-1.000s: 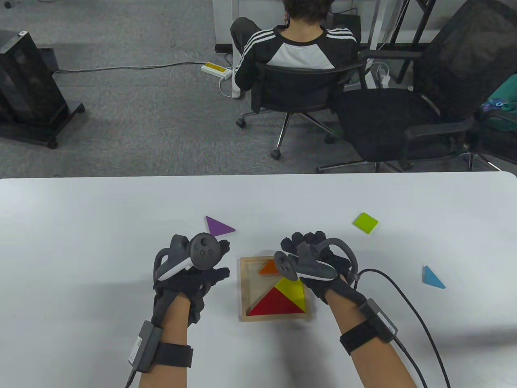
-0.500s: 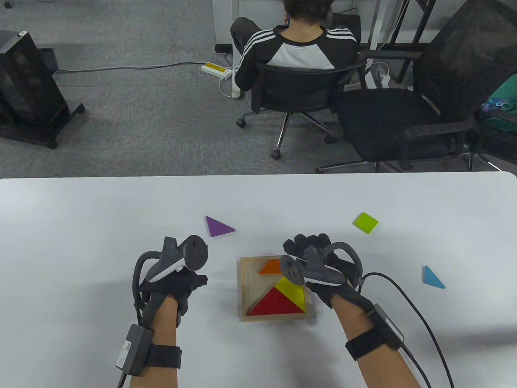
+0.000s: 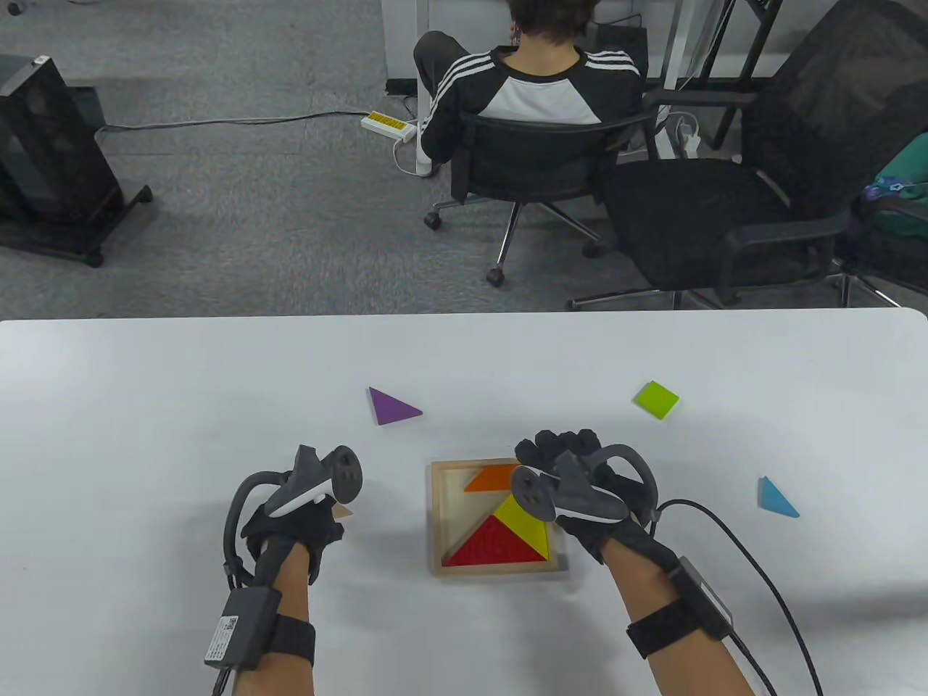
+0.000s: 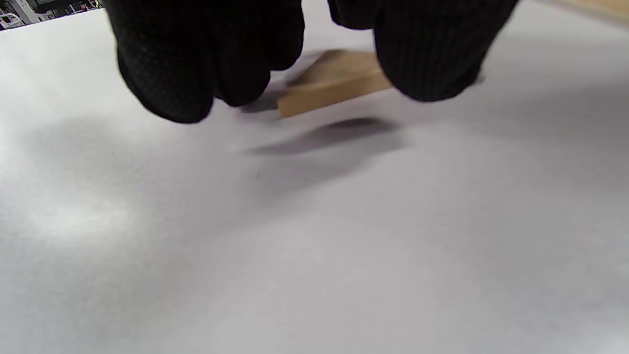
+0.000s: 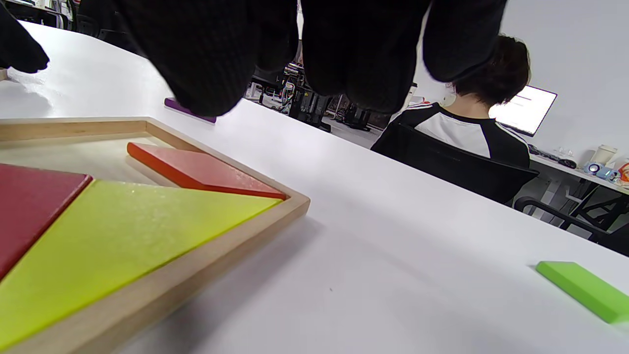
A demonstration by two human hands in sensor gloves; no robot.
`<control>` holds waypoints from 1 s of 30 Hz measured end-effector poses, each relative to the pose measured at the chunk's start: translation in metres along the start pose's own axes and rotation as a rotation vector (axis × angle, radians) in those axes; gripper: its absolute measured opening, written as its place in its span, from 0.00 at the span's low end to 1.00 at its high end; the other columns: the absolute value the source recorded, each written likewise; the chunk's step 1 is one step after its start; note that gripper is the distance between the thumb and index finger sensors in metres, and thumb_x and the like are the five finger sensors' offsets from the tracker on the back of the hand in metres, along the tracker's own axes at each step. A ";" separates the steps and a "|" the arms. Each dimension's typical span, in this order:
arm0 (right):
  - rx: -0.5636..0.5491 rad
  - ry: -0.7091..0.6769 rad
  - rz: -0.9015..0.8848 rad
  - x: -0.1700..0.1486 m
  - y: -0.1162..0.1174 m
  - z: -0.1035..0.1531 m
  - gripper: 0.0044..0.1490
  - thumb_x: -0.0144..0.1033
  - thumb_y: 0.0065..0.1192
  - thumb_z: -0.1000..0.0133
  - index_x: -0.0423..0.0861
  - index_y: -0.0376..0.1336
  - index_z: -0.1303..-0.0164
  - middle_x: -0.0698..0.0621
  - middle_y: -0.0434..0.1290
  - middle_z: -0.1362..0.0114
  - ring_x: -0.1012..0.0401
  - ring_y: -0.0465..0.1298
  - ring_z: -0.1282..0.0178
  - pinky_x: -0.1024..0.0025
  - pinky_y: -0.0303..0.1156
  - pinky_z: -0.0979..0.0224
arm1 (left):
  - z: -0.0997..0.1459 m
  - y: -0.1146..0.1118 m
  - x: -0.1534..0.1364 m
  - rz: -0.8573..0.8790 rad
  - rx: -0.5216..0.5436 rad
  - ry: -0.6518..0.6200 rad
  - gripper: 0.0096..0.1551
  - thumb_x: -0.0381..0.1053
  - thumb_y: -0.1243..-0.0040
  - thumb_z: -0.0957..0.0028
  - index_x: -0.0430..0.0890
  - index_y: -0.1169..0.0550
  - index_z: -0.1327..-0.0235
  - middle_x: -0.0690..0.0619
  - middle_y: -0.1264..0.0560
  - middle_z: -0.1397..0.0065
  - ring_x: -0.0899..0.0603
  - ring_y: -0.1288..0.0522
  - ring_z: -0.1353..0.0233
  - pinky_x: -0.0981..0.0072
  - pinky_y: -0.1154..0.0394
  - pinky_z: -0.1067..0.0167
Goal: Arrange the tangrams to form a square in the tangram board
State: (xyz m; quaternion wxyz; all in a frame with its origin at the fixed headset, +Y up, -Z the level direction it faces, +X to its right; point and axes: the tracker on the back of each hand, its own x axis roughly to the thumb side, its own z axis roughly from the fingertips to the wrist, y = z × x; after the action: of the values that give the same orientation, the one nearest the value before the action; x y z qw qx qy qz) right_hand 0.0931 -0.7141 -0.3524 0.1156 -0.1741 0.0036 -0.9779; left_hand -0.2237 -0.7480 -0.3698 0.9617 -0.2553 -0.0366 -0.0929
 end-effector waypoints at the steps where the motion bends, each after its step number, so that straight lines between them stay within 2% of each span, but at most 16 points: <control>1: 0.003 0.001 -0.006 -0.001 0.002 0.000 0.44 0.41 0.71 0.49 0.49 0.58 0.21 0.44 0.63 0.18 0.42 0.71 0.23 0.36 0.62 0.18 | -0.001 -0.001 0.002 -0.011 0.003 0.001 0.46 0.55 0.34 0.48 0.52 0.40 0.17 0.34 0.35 0.19 0.28 0.25 0.27 0.45 0.18 0.40; 7: 0.017 0.014 -0.025 -0.006 0.010 0.000 0.44 0.41 0.71 0.49 0.49 0.58 0.21 0.43 0.63 0.18 0.42 0.71 0.23 0.36 0.62 0.18 | -0.006 0.000 0.016 -0.140 0.061 0.024 0.40 0.55 0.33 0.49 0.53 0.34 0.21 0.35 0.29 0.23 0.31 0.18 0.35 0.53 0.15 0.43; 11: 0.020 0.022 -0.035 -0.010 0.013 0.000 0.44 0.41 0.71 0.49 0.49 0.58 0.21 0.44 0.63 0.18 0.42 0.71 0.23 0.36 0.62 0.18 | -0.009 -0.001 0.022 -0.194 0.120 0.021 0.37 0.54 0.32 0.51 0.52 0.29 0.26 0.41 0.21 0.30 0.37 0.13 0.43 0.61 0.11 0.49; 14: 0.021 0.030 -0.048 -0.014 0.015 0.001 0.44 0.41 0.70 0.49 0.49 0.58 0.21 0.44 0.63 0.18 0.42 0.71 0.23 0.36 0.62 0.18 | -0.010 0.000 0.025 -0.218 0.157 0.013 0.35 0.54 0.30 0.52 0.50 0.26 0.29 0.41 0.18 0.34 0.39 0.11 0.47 0.64 0.10 0.53; 20: 0.027 0.025 -0.040 -0.010 0.014 0.003 0.43 0.41 0.70 0.49 0.49 0.58 0.21 0.43 0.63 0.18 0.42 0.71 0.23 0.36 0.62 0.18 | -0.012 -0.001 0.017 -0.156 0.193 -0.011 0.35 0.57 0.28 0.54 0.48 0.23 0.33 0.40 0.15 0.39 0.41 0.09 0.53 0.64 0.09 0.57; 30: 0.009 0.015 -0.037 -0.001 0.006 0.009 0.44 0.42 0.70 0.49 0.49 0.58 0.21 0.43 0.63 0.17 0.42 0.71 0.23 0.36 0.62 0.18 | -0.003 0.006 0.003 0.052 0.222 -0.068 0.36 0.57 0.29 0.54 0.45 0.22 0.33 0.38 0.14 0.41 0.39 0.09 0.53 0.61 0.10 0.58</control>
State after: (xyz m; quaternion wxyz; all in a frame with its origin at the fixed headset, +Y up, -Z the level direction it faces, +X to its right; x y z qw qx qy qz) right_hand 0.0981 -0.7194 -0.3443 0.0982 -0.1663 -0.0029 -0.9812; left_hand -0.2198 -0.7443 -0.3749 0.9843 -0.1513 -0.0726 -0.0543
